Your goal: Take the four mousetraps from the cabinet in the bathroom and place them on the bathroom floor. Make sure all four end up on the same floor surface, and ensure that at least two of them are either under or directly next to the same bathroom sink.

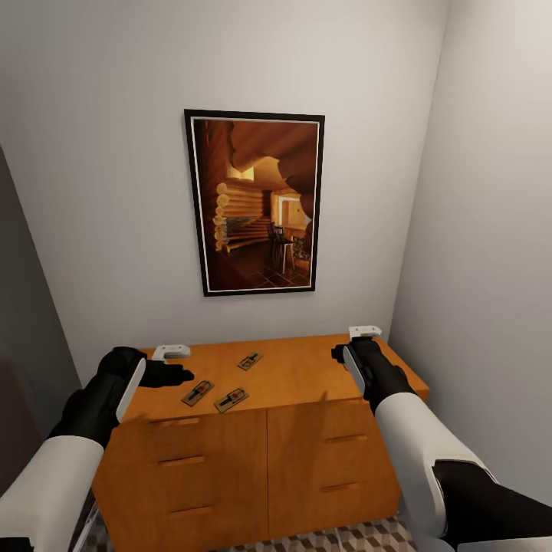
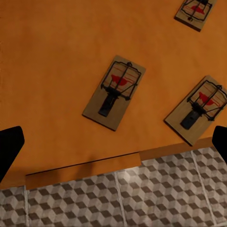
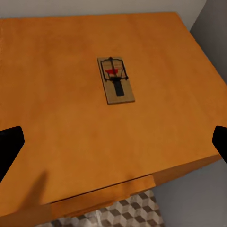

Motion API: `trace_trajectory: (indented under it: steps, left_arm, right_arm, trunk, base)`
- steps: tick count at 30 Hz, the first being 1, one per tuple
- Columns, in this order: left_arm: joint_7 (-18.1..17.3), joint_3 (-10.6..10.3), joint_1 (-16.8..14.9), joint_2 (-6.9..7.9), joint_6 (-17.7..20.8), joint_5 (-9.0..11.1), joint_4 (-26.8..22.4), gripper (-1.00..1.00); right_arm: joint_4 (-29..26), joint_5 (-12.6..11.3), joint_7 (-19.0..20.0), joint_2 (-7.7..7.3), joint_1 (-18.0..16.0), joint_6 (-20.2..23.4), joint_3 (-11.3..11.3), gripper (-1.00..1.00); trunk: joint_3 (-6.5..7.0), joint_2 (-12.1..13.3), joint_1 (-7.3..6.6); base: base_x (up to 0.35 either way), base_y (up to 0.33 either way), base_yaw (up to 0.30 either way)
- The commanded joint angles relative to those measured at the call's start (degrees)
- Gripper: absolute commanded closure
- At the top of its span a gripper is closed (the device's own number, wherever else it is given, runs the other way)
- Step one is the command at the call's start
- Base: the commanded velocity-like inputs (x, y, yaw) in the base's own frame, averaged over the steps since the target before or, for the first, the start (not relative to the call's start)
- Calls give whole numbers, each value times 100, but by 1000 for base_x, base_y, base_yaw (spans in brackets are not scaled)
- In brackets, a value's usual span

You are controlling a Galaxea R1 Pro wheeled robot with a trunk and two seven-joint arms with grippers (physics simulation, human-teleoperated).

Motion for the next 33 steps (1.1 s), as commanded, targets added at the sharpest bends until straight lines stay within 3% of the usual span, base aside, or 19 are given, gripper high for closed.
trace_trajectory:
  steps: [1,26,27,33]
  left_arm:
    - [-7,0,-5,3,24,12,0,-100]
    - [-15,34,-6,-31,52,20,15,-100]
    - [19,40,-7,-41,42,21,25,-100]
    - [44,33,-6,-129,17,29,240,-100]
  right_arm:
    - [-4,60,24,5,-5,35,-32,-100]
    - [-1,126,185,-41,-5,105,-20,-100]
    - [-18,148,173,-43,-5,281,-6,-100]
    - [-45,146,129,-51,-5,410,31,-100]
  trunk:
    - [-10,-8,2]
    - [-10,-8,2]
    - [-10,-8,2]
    - [-10,-8,2]
  base:
    - [0,0,0]
    - [0,0,0]
    - [0,0,0]
    - [0,0,0]
